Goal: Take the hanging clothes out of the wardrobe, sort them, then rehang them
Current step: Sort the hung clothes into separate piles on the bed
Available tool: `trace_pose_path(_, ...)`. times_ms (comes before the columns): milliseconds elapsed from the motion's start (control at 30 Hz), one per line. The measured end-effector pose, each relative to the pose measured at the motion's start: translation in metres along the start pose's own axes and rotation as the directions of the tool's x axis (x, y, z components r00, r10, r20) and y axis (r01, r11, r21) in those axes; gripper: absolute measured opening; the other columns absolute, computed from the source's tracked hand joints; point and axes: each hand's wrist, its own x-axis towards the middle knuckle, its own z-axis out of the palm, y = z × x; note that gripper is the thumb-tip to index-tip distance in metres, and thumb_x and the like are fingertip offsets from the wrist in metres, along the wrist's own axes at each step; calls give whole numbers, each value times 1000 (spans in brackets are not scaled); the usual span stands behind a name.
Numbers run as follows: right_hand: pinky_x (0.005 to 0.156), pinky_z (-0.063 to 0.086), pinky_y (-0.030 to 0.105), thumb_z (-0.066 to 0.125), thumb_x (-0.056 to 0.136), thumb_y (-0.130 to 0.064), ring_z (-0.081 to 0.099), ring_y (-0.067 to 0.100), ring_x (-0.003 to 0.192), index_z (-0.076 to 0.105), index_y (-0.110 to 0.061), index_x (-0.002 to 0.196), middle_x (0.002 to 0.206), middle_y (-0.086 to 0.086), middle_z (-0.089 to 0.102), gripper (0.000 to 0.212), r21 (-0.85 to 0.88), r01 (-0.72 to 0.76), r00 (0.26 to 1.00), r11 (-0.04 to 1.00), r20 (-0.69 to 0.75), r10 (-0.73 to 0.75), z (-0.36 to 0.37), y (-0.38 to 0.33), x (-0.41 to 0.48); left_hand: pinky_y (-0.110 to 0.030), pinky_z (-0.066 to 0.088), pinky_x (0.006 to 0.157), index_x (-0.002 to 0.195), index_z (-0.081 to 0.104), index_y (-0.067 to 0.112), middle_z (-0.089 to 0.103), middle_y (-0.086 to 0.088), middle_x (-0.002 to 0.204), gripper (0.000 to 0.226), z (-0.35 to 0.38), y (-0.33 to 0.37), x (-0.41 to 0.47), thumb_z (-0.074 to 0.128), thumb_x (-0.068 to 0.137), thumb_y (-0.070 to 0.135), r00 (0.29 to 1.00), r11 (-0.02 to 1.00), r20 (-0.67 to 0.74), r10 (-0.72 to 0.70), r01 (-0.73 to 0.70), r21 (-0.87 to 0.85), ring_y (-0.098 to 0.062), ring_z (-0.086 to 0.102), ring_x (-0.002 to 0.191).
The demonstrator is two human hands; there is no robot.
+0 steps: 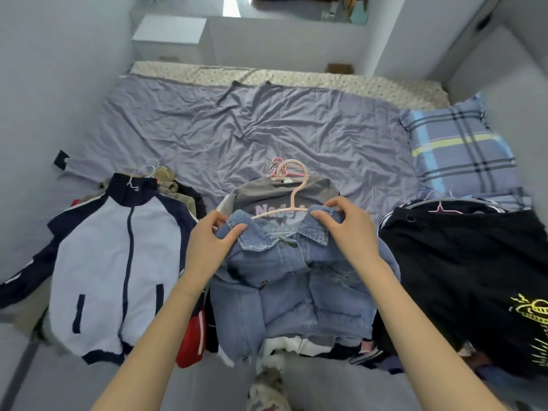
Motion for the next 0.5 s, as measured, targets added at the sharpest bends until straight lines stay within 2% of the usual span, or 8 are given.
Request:
trace_pose_path(100,60,35,28,62,83,-63,56,9,81,60,-35,95,84,-15,61,30,-16,29,999,999,-26,-30,-21,-15,-36,-29,49,65,76,56,31,62,13,75,29,-21,19,-35,73,76,54,997,999,-75,28,-26,33,-5,58,74)
trace_pose_path(333,63,37,29,61,82,-65,57,10,83,62,-33,97,86,-16,59,35,-30,93,995,995,-30,-94,-64,-14,-105,-41,53,65,76,55,29,63,10,74,33,-32,48,-124,70,77,58,983,996,-174,62,-50,70,-8,59,72)
trace_pose_path(500,61,36,28,64,82,-63,57,10,82,63,-31,96,86,-16,59,35,-1,141,989,990,-34,-141,-74,-20,-151,-41,52,64,74,54,27,61,8,71,35,-51,55,-179,69,78,59,975,996,-213,56,-41,76,-9,59,70)
